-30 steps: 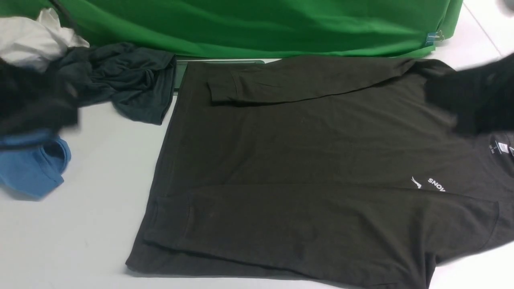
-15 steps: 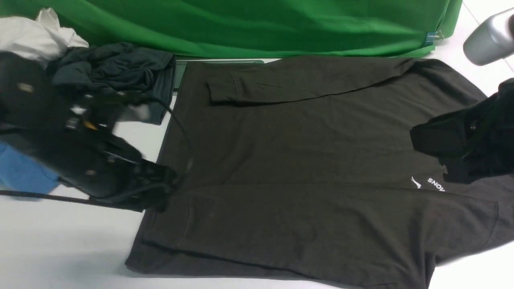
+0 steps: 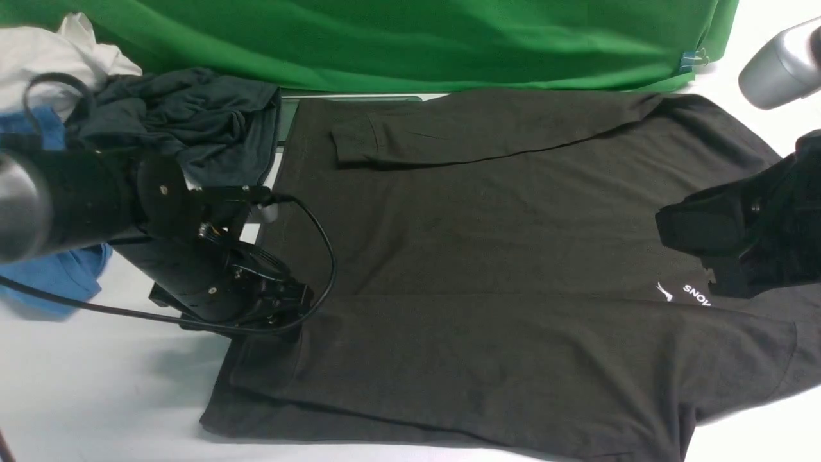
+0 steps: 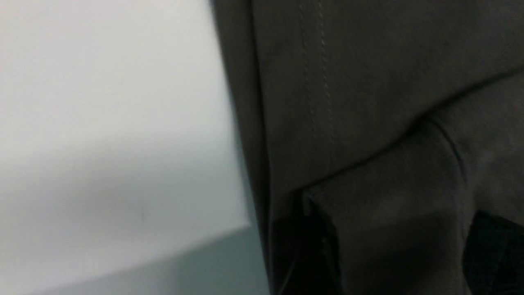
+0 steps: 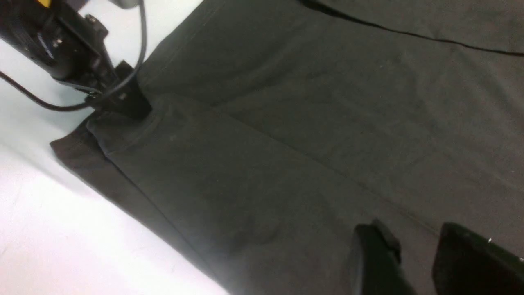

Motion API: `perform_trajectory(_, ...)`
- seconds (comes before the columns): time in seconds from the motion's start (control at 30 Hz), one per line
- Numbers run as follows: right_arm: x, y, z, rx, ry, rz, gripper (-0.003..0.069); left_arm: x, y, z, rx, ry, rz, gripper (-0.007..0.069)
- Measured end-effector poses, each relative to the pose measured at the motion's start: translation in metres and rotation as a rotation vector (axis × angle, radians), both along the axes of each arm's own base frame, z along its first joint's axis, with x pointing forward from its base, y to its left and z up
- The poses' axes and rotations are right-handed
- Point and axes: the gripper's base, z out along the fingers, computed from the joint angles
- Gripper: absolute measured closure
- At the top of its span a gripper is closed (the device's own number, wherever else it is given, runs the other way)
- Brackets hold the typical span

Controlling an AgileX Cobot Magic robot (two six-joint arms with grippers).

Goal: Fold a long-sleeved shirt on a white desktop.
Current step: 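Grasp the left edge of the dark T-shirt lying flat on the table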

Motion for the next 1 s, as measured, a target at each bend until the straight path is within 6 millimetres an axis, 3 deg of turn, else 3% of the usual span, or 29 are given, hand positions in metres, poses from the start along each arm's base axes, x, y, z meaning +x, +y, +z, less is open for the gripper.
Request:
perform_trajectory(0.23, 0.0, 0.0, 0.0, 0.003, 0.002, -0.002, 0.0417, 0.002, 0.0, -0.003, 0.001, -0.007, 0.011, 0.0241)
perform_trajectory(0.6, -0.001, 0.001, -0.002, 0.015, 0.017, -0.001, 0.0417, -0.001, 0.007, 0.009, 0.054, -0.026, 0.052, 0.0216)
perform_trajectory(1.0, -0.001, 0.001, -0.002, 0.018, 0.02, -0.002, 0.0417, 0.007, 0.006, 0.001, 0.046, -0.096, 0.066, 0.0254)
